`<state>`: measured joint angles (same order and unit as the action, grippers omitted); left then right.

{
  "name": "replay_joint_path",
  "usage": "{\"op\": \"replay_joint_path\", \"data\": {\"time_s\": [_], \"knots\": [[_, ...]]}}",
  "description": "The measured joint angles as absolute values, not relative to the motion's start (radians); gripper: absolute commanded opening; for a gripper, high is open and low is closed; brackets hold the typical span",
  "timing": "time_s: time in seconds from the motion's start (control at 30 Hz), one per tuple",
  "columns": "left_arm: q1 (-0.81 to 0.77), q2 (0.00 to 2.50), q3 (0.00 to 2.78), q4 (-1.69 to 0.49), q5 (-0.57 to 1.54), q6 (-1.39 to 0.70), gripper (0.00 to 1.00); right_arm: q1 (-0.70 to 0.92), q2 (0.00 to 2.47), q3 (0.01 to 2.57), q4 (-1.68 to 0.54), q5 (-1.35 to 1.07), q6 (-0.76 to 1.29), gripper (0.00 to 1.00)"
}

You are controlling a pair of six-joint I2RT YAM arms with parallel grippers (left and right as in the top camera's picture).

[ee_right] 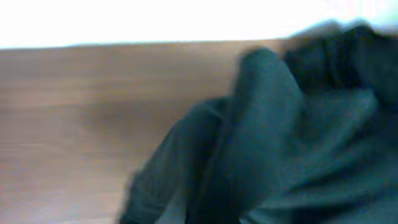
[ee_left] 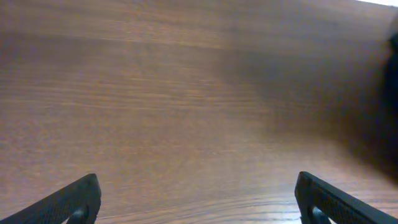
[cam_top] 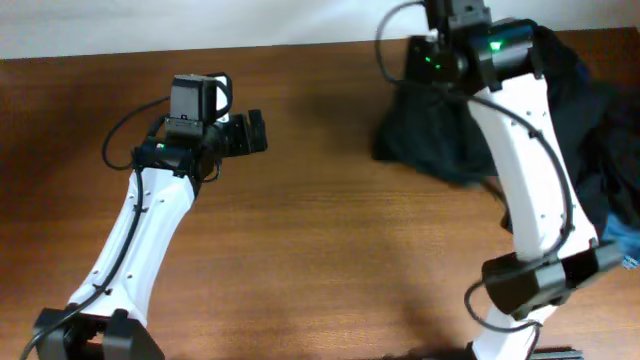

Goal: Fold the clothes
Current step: 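Reach the right gripper into the black trouser pile and grasp it, then drag the black trousers leftward with the right gripper toward the left gripper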

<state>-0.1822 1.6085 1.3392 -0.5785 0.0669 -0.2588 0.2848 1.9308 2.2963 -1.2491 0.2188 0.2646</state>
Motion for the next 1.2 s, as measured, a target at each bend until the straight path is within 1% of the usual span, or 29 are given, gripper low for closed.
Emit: {"op": "replay_joint_path", "data": {"time_s": [0.17,0.43,0.63,0.9,0.93,0.97,1.03,1.1,1.13,1.2], "knots": [[-0.115,1.582,1.339,-0.580,0.067,-0.259,0.99,0.426,1.924,2.342,-1.159,0.220,0.256,0.04],[0.012,1.364,1.353,-0.614,0.059,-0.259,1.00,0.572,1.983,2.341,-0.938,0.220,0.265,0.04],[0.022,1.315,1.367,-0.665,0.059,-0.258,0.99,0.660,2.086,2.341,-0.784,0.220,0.285,0.04],[0.022,1.319,1.367,-0.712,0.038,-0.258,0.99,0.731,2.126,2.344,-0.698,0.221,0.289,0.04],[0.022,1.319,1.367,-0.712,0.036,-0.258,0.99,0.732,2.126,2.344,-0.696,0.221,0.288,0.11],[0.022,1.319,1.367,-0.712,0.034,-0.258,0.99,0.732,2.126,2.345,-0.696,0.222,0.289,0.26],[0.022,1.319,1.367,-0.712,0.032,-0.258,0.99,0.732,2.126,2.347,-0.698,0.234,0.289,0.65],[0.022,1.319,1.367,-0.714,0.029,-0.258,0.99,0.732,2.125,2.354,-0.705,0.262,0.291,0.96],[0.022,1.319,1.367,-0.715,0.027,-0.258,0.99,0.732,2.125,2.360,-0.713,0.283,0.290,0.99],[0.022,1.319,1.367,-0.716,0.021,-0.258,1.00,0.729,2.123,2.371,-0.730,0.318,0.284,0.99]]}}
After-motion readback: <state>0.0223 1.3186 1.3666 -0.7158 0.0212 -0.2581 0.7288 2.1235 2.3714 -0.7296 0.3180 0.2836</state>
